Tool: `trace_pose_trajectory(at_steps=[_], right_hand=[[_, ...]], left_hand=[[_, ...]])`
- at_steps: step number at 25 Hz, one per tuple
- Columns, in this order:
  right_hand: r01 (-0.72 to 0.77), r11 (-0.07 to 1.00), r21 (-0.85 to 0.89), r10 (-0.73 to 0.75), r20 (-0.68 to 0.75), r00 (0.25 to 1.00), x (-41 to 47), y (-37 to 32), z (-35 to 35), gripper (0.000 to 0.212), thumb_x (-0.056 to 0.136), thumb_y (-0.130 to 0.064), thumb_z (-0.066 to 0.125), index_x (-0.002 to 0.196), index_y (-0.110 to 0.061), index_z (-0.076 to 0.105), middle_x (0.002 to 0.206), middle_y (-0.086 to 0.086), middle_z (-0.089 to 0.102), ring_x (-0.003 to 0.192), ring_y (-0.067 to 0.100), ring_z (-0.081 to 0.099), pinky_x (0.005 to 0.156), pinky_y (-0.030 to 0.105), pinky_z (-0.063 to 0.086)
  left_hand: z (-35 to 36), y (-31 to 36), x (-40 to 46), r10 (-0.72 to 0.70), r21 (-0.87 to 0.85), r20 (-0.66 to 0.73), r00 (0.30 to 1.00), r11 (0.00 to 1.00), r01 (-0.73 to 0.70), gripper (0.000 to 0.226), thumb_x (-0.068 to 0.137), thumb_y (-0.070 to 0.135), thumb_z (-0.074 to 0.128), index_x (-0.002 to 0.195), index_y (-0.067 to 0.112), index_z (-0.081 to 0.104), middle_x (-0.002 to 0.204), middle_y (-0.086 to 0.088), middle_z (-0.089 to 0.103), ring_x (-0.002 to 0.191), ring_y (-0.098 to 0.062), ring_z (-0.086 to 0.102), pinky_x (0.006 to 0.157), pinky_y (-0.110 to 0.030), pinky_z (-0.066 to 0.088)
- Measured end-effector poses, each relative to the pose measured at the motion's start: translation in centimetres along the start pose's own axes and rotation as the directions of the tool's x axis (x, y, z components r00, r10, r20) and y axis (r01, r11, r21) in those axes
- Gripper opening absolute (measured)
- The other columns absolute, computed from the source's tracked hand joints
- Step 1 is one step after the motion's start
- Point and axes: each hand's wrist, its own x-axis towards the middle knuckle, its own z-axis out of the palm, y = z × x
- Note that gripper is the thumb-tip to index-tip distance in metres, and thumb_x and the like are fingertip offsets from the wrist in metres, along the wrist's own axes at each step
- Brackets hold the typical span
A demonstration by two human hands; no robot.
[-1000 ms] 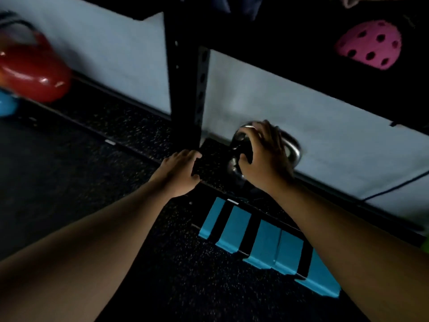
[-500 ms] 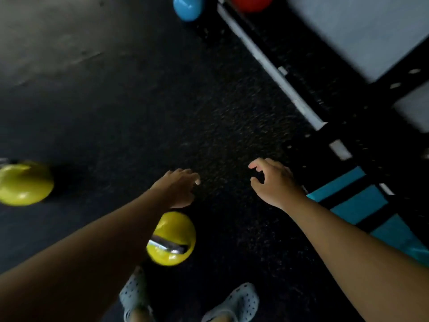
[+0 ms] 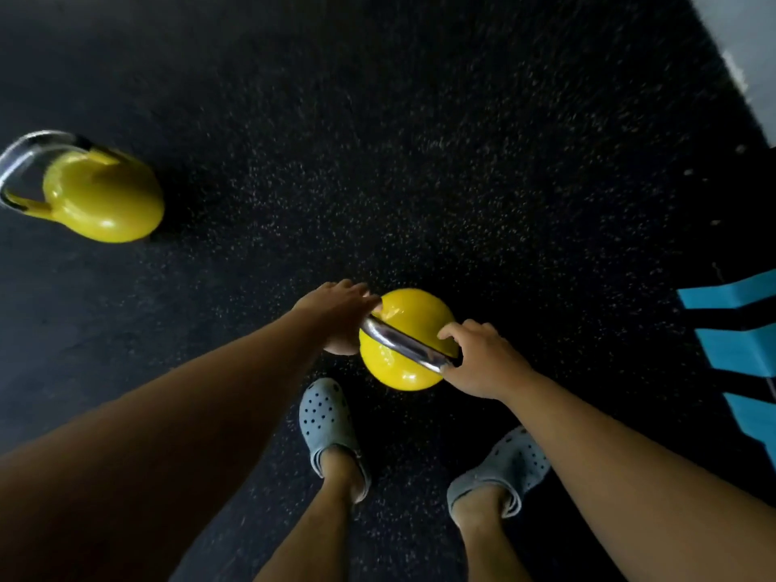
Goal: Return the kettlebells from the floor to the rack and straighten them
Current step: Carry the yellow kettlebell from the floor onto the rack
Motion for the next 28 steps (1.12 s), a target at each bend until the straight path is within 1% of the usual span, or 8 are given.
trace_pose_trajectory(at_steps=[4, 8, 12, 15, 20, 22, 25, 28], right_hand=[[-0.048, 0.999, -0.002, 0.048, 0.019, 0.999, 2.9, 0.4, 4.7, 0.028, 0.084, -0.037, 0.068, 0.085, -0.016, 0.051, 0.106, 0.007, 0.048, 0.104, 0.029, 0.045, 0.084, 0.041, 0.045], [0.019, 0.991, 0.131, -0.015, -0.034, 0.999, 3.8, 1.3, 5.6, 0.042, 0.078, -0.021, 0.07, 0.059, -0.021, 0.033, 0.066, -0.001, 0.041, 0.067, 0.023, 0.043, 0.055, 0.032, 0.032], [-0.034, 0.977, 0.211, 0.056, -0.101, 0.993, 3.0, 1.0, 3.7, 0.032, 0.07, -0.022, 0.07, 0.053, -0.023, 0.043, 0.055, -0.005, 0.048, 0.056, 0.02, 0.048, 0.042, 0.022, 0.029], [-0.06, 0.971, 0.231, 0.096, -0.15, 0.984, 1.6, 0.4, 0.6, 0.031, 0.064, -0.029, 0.073, 0.048, -0.027, 0.046, 0.053, -0.007, 0.051, 0.052, 0.014, 0.051, 0.04, 0.016, 0.028], [-0.105, 0.949, 0.296, 0.194, -0.289, 0.937, -3.0, -0.9, -6.4, 0.033, 0.058, -0.029, 0.071, 0.043, -0.025, 0.041, 0.044, -0.012, 0.042, 0.035, -0.002, 0.045, 0.03, 0.011, 0.028], [-0.136, 0.947, 0.29, 0.237, -0.347, 0.908, -4.5, -1.4, -9.9, 0.031, 0.057, -0.032, 0.069, 0.045, -0.025, 0.042, 0.045, -0.012, 0.043, 0.035, 0.0, 0.042, 0.032, 0.01, 0.024], [-0.157, 0.947, 0.281, 0.277, -0.464, 0.841, -6.0, -1.7, -15.8, 0.023, 0.055, -0.035, 0.064, 0.049, -0.018, 0.051, 0.045, -0.004, 0.048, 0.044, 0.02, 0.051, 0.042, 0.023, 0.034], [-0.193, 0.94, 0.282, 0.326, -0.578, 0.748, -6.5, -0.7, -22.1, 0.026, 0.059, -0.038, 0.065, 0.065, -0.012, 0.067, 0.06, 0.01, 0.067, 0.06, 0.031, 0.065, 0.048, 0.032, 0.044]], left_hand=[[3.9, -0.3, 3.9, 0.144, 0.04, 0.014, 0.989, 0.989, -0.145, 0.054, 0.082, 0.046, 0.068, 0.13, 0.025, 0.054, 0.132, -0.001, 0.052, 0.124, -0.023, 0.046, 0.094, -0.042, 0.049], [5.1, 0.0, 6.4, 0.201, -0.05, -0.015, 0.979, 0.978, -0.202, 0.024, 0.082, 0.041, 0.071, 0.091, 0.02, 0.066, 0.079, 0.003, 0.055, 0.084, -0.022, 0.061, 0.059, -0.028, 0.041], [3.1, 0.6, 6.4, 0.215, -0.073, -0.009, 0.977, 0.974, -0.215, 0.014, 0.076, 0.032, 0.07, 0.085, 0.022, 0.067, 0.067, 0.005, 0.056, 0.064, -0.018, 0.057, 0.054, -0.029, 0.045], [0.1, 1.3, 5.3, 0.225, -0.138, -0.037, 0.974, 0.964, -0.228, 0.012, 0.076, 0.035, 0.07, 0.081, 0.024, 0.068, 0.06, 0.009, 0.059, 0.054, -0.01, 0.057, 0.046, -0.023, 0.038], [-8.8, 3.7, 3.8, 0.309, -0.116, -0.075, 0.948, 0.941, -0.316, 0.019, 0.078, 0.041, 0.068, 0.088, 0.026, 0.07, 0.069, 0.009, 0.066, 0.059, -0.009, 0.061, 0.051, -0.026, 0.05], [-12.9, 4.5, 3.5, 0.357, -0.073, -0.094, 0.929, 0.928, -0.364, 0.02, 0.078, 0.041, 0.067, 0.09, 0.026, 0.071, 0.074, 0.007, 0.069, 0.063, -0.012, 0.063, 0.052, -0.025, 0.049], [-19.9, 5.9, 3.7, 0.434, 0.023, -0.14, 0.89, 0.9, -0.435, 0.022, 0.079, 0.042, 0.065, 0.089, 0.024, 0.071, 0.075, 0.004, 0.07, 0.065, -0.016, 0.065, 0.051, -0.026, 0.048], [-28.3, 7.7, 6.0, 0.514, 0.178, -0.161, 0.843, 0.855, -0.487, 0.025, 0.078, 0.046, 0.062, 0.076, 0.021, 0.063, 0.064, 0.004, 0.061, 0.061, -0.02, 0.06, 0.05, -0.03, 0.046]])
